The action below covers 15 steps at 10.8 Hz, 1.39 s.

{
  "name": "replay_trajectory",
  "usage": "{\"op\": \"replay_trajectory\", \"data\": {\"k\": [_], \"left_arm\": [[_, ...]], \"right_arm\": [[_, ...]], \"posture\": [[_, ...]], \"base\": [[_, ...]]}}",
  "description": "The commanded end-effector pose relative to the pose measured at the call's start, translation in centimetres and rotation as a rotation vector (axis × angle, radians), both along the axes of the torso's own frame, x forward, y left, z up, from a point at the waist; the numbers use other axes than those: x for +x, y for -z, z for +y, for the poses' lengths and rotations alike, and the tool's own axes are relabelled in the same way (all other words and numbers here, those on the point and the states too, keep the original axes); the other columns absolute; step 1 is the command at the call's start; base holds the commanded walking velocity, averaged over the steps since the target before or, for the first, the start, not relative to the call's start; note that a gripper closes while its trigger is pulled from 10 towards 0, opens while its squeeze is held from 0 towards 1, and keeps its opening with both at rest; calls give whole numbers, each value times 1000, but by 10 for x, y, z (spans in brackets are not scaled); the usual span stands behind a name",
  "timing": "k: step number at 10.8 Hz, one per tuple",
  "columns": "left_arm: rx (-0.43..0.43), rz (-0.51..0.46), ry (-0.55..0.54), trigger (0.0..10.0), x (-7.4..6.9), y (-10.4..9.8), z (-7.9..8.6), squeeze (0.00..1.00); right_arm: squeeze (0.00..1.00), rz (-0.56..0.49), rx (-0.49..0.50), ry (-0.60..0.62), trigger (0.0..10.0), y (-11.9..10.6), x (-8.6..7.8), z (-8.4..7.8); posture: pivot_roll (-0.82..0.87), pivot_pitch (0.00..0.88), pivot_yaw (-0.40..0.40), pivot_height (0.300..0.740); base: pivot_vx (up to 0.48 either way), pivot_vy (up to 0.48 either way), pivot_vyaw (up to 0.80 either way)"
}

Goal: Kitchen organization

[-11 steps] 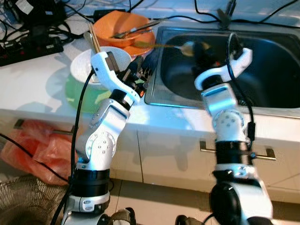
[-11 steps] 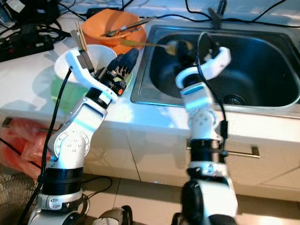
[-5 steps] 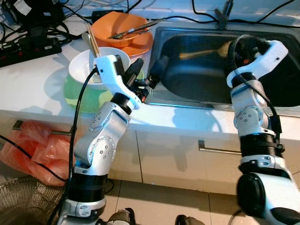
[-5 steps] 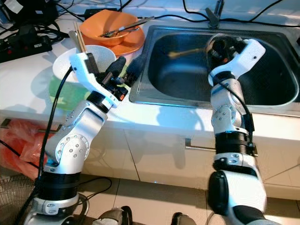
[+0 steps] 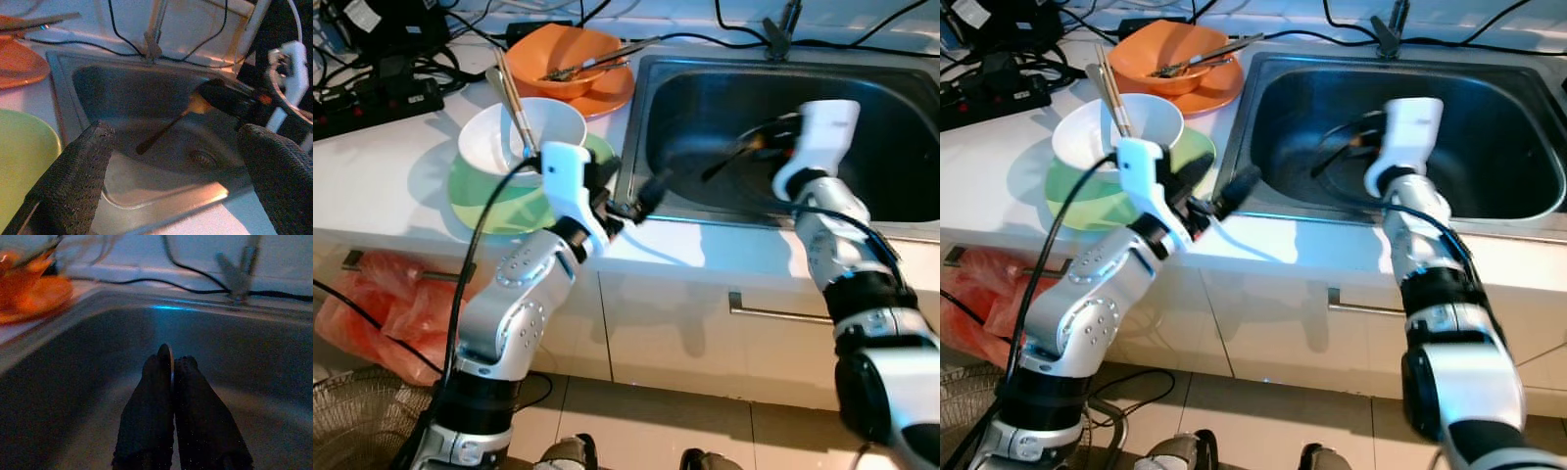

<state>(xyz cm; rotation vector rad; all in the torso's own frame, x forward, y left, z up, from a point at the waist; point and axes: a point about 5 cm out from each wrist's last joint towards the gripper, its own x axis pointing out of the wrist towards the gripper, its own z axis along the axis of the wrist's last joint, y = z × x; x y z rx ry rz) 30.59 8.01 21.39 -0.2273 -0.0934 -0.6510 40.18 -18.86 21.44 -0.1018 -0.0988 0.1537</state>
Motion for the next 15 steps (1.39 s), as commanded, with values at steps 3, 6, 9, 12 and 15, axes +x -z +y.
{"op": "replay_trajectory", "data": {"k": [3,6,9,12,15], "left_arm": [[67,10,26,10000,-7,6,2,0],[106,23,46,10000,-11,10,0,0],[123,21,63,10000,-13,10,-3,0],[132,17,57,10000,-12,10,-2,0],[136,-6,24,10000,-9,7,0,0]], "right_arm": [[0,21,-207,-46,10000,-4,6,-2],[0,120,-285,-49,10000,10,7,-7],[1000,159,-305,-94,10000,23,5,1],[1000,145,-314,-87,10000,18,7,0],[1000,75,-343,-40,10000,3,9,-4]], "posture": [[131,172,60,740],[135,178,60,740],[135,173,63,740],[136,169,61,740],[133,169,59,740]], "base": [[0,0,0],[0,0,0],[0,0,0],[0,0,0],[0,0,0]]}}
